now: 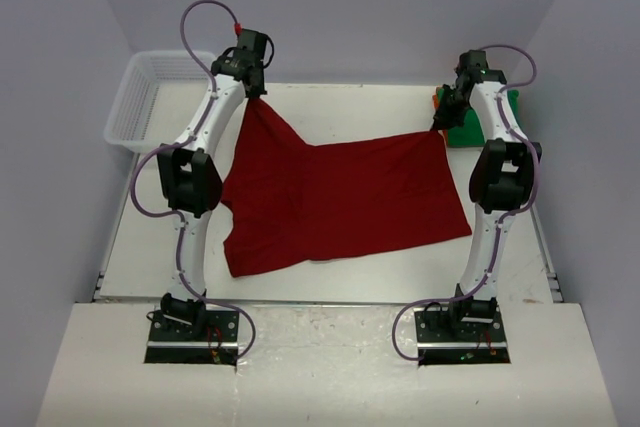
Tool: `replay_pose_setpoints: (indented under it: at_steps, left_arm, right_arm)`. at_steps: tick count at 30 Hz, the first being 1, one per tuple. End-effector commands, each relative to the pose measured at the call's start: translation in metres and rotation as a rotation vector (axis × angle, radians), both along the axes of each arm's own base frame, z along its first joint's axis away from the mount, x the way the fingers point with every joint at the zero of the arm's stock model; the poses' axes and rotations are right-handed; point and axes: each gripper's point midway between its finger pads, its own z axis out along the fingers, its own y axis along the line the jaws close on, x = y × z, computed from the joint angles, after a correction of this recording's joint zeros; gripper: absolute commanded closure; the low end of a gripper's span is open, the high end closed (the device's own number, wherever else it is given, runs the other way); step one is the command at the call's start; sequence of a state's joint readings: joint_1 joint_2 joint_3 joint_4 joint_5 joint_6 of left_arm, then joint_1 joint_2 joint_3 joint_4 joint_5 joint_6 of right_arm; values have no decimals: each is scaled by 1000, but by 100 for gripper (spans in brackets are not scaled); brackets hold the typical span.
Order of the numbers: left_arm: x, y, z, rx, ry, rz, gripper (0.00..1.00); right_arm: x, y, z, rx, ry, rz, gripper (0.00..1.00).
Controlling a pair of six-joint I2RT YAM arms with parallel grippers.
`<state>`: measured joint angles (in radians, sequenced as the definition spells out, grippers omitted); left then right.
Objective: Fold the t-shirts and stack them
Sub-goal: Grap the side of the flattened tshirt furthest away from the robot with both arms, then fold the other side of the tshirt into a rectangle
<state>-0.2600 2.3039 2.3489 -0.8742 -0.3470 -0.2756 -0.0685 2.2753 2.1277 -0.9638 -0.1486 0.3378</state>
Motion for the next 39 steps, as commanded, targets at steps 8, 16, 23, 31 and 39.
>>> replay_pose_setpoints:
  at_steps: [8,16,23,31,39]
  left_arm:
    - [-14,16,53,-22,-108,50,100]
    - [-7,18,70,3,-128,43,100]
    - [-9,18,63,6,-107,31,100]
    - [-29,12,55,-37,-73,30,100]
    - [-71,-10,46,-43,-41,2,100]
  right_arm:
    - [20,5,37,32,-142,34,100]
    - [32,9,28,52,-120,67,100]
    - [34,9,28,52,-129,82,100]
    - [24,14,22,54,-104,72,100]
    - [13,25,37,10,-132,85,100]
